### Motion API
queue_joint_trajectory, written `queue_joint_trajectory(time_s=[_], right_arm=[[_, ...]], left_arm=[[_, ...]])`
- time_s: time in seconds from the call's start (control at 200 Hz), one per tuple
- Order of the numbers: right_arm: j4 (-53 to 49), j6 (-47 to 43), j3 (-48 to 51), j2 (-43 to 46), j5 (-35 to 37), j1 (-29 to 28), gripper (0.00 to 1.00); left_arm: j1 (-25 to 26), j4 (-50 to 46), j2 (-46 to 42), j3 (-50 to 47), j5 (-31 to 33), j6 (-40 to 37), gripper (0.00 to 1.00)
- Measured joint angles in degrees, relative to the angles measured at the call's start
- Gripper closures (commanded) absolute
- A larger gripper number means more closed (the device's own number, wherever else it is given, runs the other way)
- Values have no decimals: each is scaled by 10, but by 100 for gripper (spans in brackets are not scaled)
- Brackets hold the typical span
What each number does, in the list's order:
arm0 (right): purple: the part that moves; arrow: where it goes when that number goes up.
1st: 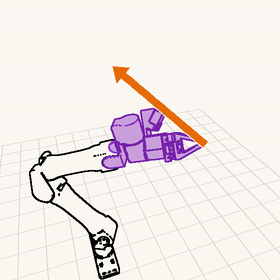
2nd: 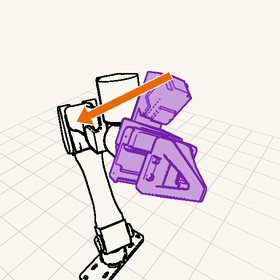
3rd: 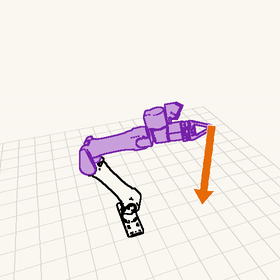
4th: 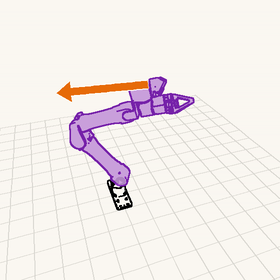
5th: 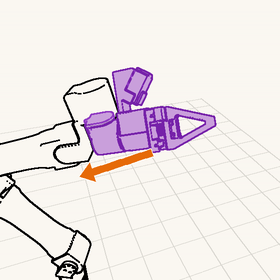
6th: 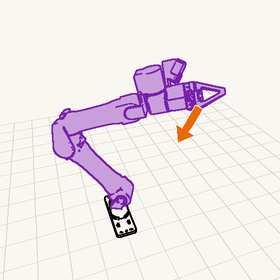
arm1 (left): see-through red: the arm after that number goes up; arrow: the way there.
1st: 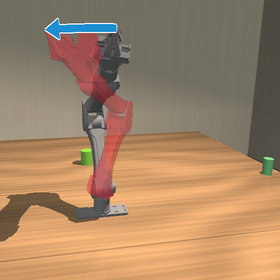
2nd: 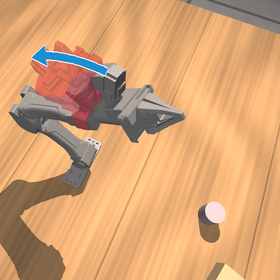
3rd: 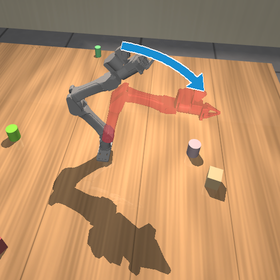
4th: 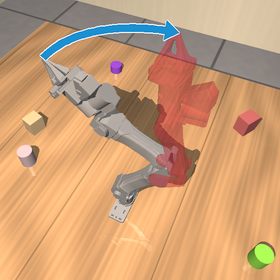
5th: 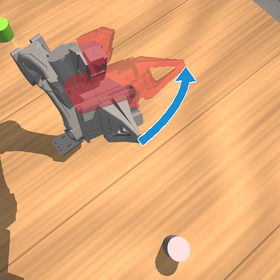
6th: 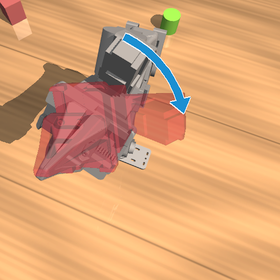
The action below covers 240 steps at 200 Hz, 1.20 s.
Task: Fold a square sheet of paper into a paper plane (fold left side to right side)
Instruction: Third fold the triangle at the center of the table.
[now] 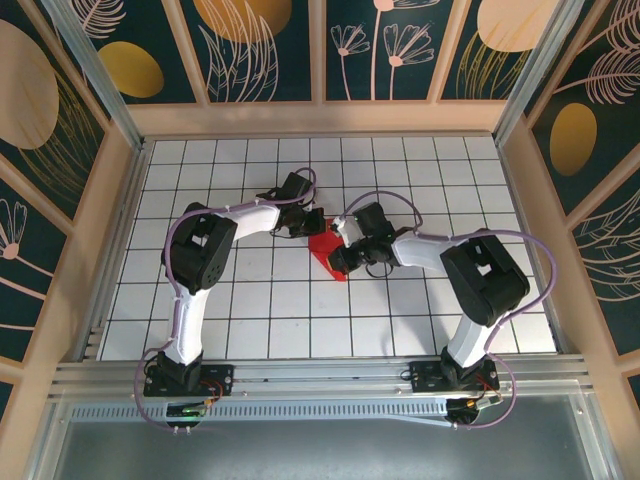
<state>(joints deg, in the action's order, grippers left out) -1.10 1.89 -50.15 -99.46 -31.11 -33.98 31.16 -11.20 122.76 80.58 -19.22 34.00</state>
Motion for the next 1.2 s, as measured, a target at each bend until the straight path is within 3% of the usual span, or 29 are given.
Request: queue_joint_trajectory(time_s=[1.201], right_arm=[[-51, 0, -42, -35, 54, 20, 100]], left_arm=[[4, -7, 0, 5, 14, -6, 100]])
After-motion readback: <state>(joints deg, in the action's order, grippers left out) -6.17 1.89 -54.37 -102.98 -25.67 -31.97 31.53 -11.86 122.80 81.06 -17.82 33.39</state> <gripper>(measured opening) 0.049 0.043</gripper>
